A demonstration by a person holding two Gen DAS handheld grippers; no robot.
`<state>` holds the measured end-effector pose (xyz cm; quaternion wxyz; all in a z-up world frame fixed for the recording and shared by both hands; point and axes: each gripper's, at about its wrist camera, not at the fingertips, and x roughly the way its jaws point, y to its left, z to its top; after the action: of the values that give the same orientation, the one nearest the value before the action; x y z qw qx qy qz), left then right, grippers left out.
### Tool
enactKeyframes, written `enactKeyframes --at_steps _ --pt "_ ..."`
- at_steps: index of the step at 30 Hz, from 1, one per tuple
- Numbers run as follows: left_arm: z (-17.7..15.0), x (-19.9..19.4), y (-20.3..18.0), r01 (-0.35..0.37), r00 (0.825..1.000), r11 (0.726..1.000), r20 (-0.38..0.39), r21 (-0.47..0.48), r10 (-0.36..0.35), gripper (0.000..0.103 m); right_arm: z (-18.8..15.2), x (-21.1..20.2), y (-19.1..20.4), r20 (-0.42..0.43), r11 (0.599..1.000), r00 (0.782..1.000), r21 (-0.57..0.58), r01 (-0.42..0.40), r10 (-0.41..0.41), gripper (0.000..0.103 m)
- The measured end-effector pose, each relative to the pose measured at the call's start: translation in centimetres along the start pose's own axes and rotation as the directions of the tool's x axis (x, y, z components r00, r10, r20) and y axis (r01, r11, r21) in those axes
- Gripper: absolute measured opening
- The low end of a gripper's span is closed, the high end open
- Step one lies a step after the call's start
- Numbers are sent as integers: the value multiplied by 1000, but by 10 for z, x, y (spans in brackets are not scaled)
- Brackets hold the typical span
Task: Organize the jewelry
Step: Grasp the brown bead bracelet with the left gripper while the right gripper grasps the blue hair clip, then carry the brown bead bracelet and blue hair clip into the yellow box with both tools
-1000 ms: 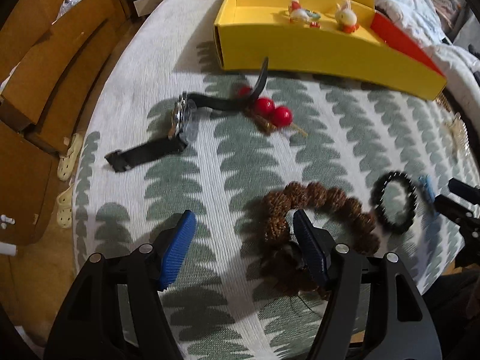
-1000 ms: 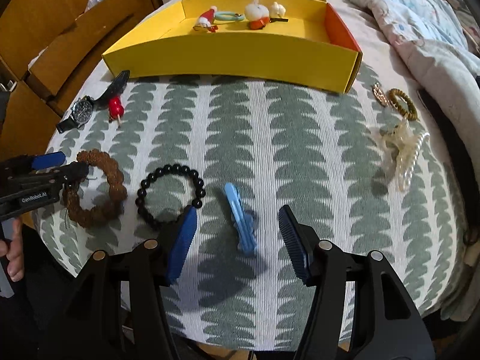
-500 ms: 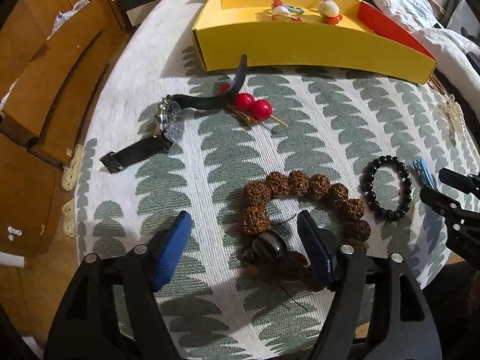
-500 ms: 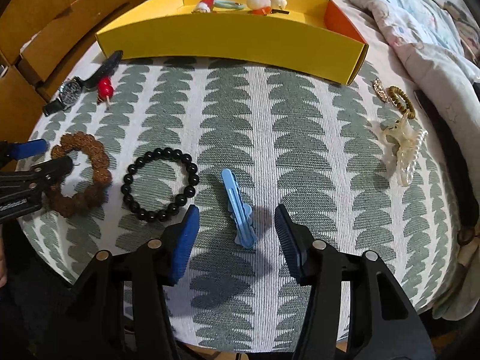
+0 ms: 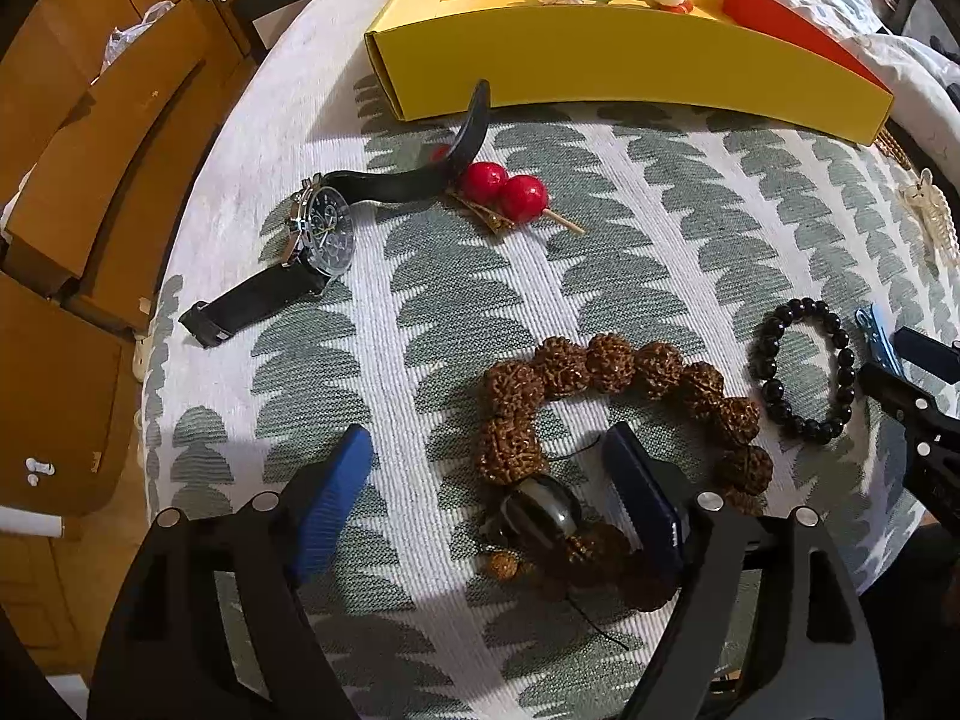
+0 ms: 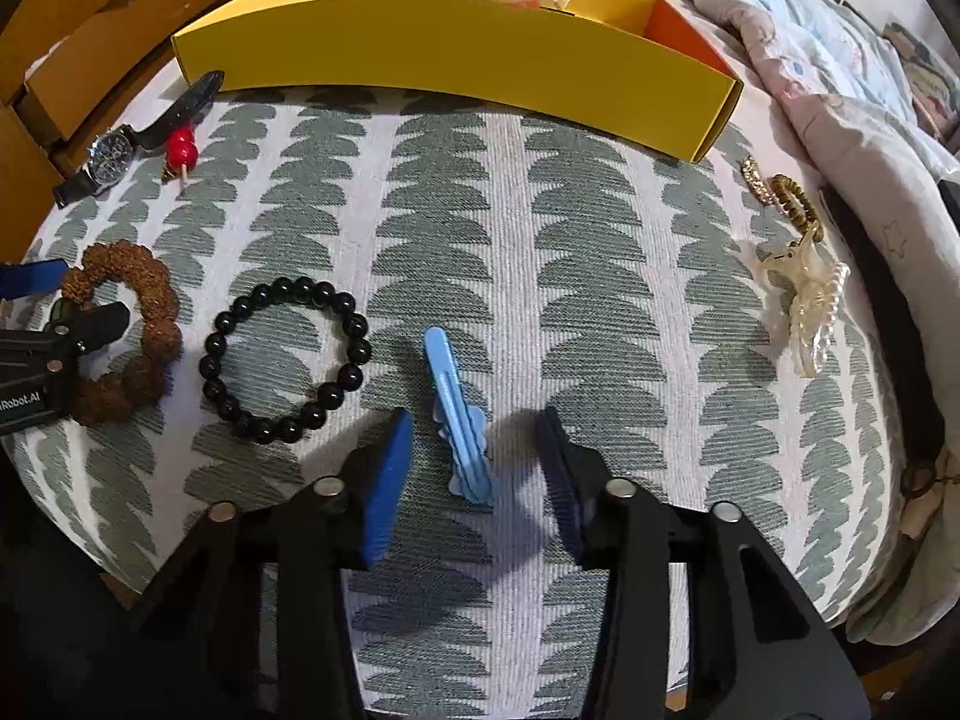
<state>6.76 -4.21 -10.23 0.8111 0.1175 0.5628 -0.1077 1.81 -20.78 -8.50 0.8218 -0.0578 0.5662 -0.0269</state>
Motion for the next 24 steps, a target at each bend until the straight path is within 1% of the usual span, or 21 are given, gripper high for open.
enactKeyframes --at_steps 2,3,5,6,7,9,11,14,16,18,22,24 --pt "1 -1 -2 -1 1000 1000 6 9 1 72 -1 -1 -1 1 1000 1000 6 -7 7 33" --pt "2 -1 -5 1 1000 1000 9 13 -1 70 0 -2 -1 3 1000 1000 8 -9 9 27" --pt "2 -3 -8 9 1000 1000 14 15 -9 57 -1 -2 -1 2 1000 1000 6 -10 10 24" --pt "2 -5 -10 18 1000 1000 17 18 -18 54 0 -2 -1 2 1000 1000 9 -14 14 21" --pt "1 -7 -13 28 999 999 18 23 -29 45 -1 -3 -1 3 1000 1000 11 -14 14 19" --pt "1 -9 -15 34 999 999 20 21 -34 39 -1 -4 -2 5 1000 1000 19 -22 22 17" --pt "2 -10 -12 51 998 999 24 0 -51 26 0 -5 -7 9 999 999 36 -39 39 17" --pt "2 -13 -4 98 995 995 25 -33 -98 23 2 -9 -13 25 997 998 53 -59 58 17" --pt "1 -16 -2 117 993 992 35 -43 -116 20 4 -14 -16 42 994 996 66 -82 79 17" --pt "1 -21 0 149 988 987 47 -55 -146 20 5 -20 -20 59 991 992 79 -112 107 17" --pt "2 -33 3 194 978 980 86 -52 -189 20 7 -32 -24 90 986 987 95 -140 131 17" --pt "3 -42 3 223 970 973 108 -52 -217 20 7 -36 -24 97 984 985 96 -149 140 17"
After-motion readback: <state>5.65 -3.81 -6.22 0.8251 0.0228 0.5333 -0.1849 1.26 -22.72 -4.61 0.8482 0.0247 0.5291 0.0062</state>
